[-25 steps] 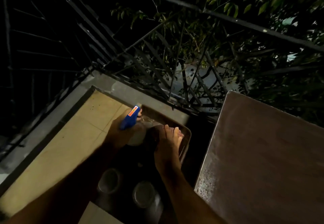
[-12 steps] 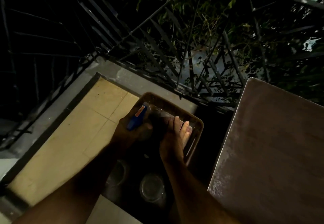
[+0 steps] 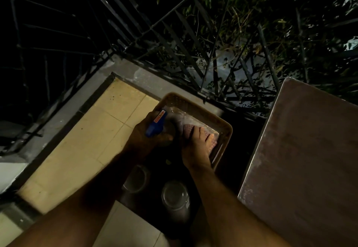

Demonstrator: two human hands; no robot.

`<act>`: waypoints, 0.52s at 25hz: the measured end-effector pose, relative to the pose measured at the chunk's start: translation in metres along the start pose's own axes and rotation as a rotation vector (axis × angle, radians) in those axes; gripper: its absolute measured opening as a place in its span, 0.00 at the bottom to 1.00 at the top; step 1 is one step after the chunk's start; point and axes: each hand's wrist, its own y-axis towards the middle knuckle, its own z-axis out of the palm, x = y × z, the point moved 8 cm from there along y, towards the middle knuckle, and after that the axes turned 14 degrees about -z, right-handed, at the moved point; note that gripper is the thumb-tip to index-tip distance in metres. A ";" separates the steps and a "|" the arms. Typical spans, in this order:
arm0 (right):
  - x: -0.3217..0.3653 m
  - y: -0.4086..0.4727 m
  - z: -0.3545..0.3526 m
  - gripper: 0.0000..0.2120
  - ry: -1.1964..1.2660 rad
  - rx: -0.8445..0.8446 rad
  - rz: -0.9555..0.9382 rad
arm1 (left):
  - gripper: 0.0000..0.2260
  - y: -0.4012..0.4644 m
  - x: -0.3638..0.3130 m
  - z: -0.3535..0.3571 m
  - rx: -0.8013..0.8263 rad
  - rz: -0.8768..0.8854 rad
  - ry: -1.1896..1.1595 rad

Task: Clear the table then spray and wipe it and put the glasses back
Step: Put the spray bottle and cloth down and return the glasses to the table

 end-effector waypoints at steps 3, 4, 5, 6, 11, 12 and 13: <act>0.023 -0.012 -0.024 0.26 0.077 -0.092 -0.081 | 0.28 -0.007 0.003 -0.009 -0.065 0.100 0.021; 0.033 -0.019 -0.033 0.25 0.071 -0.113 -0.105 | 0.25 -0.011 0.004 -0.012 -0.087 0.137 0.003; 0.043 -0.027 -0.041 0.24 0.047 -0.134 -0.136 | 0.23 -0.017 0.005 -0.016 -0.109 0.176 -0.008; 0.054 -0.036 -0.048 0.23 0.016 -0.160 -0.162 | 0.23 -0.024 0.002 -0.019 -0.141 0.231 0.010; 0.092 -0.084 -0.072 0.16 -0.190 -0.327 -0.194 | 0.26 -0.069 0.000 -0.034 -0.249 0.375 0.144; 0.094 -0.090 -0.069 0.16 -0.198 -0.311 -0.188 | 0.26 -0.077 0.002 -0.036 -0.264 0.380 0.127; 0.094 -0.096 -0.064 0.16 -0.206 -0.288 -0.188 | 0.26 -0.083 0.005 -0.039 -0.284 0.368 0.107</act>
